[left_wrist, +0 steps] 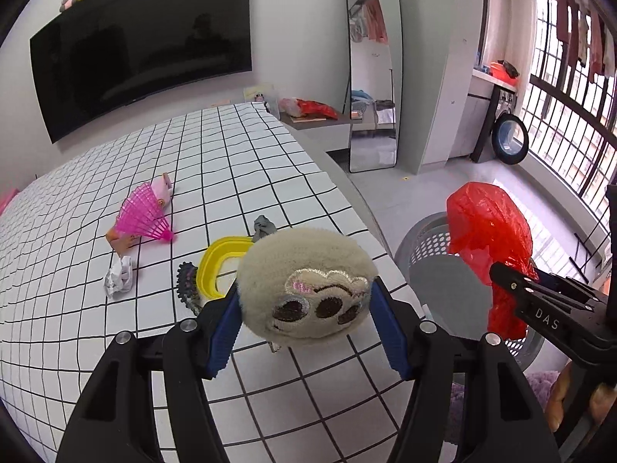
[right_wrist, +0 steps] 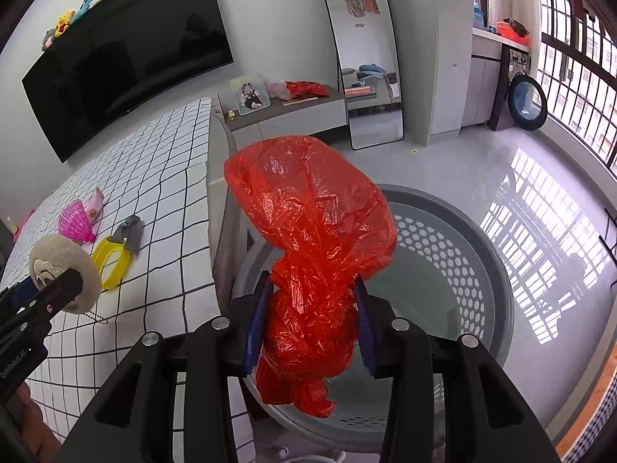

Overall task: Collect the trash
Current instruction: 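Carry the red bag with the right tool over the basket while the left tool holds the plush, then open both tools to drop the red bag and plush head into the basket, then withdraw both open tools from the basket toward the yellow ring and grey sock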

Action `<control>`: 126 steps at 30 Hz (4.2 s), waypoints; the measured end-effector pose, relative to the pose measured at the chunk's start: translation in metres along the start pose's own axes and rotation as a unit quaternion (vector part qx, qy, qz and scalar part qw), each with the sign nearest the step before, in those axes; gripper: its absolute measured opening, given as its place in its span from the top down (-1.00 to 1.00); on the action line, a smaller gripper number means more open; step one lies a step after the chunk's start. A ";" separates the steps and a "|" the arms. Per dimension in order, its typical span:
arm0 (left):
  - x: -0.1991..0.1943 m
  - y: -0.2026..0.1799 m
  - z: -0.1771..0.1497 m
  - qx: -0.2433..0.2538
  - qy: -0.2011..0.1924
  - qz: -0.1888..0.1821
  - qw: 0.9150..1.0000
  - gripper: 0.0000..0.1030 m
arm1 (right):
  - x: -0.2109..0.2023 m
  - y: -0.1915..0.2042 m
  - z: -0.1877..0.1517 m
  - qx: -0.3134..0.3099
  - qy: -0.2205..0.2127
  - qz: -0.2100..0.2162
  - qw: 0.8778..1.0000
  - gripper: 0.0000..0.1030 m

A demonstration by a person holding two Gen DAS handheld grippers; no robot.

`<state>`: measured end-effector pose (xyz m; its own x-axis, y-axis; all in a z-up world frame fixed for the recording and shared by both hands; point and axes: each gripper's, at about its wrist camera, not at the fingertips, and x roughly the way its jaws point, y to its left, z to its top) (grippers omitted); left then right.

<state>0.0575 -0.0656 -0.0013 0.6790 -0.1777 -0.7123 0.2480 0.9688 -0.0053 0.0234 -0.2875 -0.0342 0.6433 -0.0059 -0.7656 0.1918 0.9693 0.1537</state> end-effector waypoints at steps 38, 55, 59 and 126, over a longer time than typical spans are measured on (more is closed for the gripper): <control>0.065 -0.144 0.003 0.090 0.070 -0.058 0.992 -0.26 | 0.016 -0.109 -0.019 0.076 0.027 -0.004 0.997 0.24; 0.057 -0.143 0.005 0.085 0.057 -0.050 0.993 -0.53 | 0.004 -0.110 -0.023 0.076 0.008 0.001 0.997 -0.17; 0.055 -0.140 0.004 0.083 0.057 -0.050 0.994 -0.53 | 0.002 -0.109 -0.024 0.076 0.010 0.001 0.997 -0.17; -0.007 0.067 -0.040 -0.055 0.031 0.050 0.997 -0.56 | 0.018 0.094 -0.021 -0.079 0.019 0.080 0.993 -0.17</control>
<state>0.0420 0.0070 -0.0248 0.6522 -0.0717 -0.7547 0.1019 0.9948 -0.0064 0.0372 -0.1917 -0.0467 0.6279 0.1582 -0.7620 -0.0312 0.9834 0.1785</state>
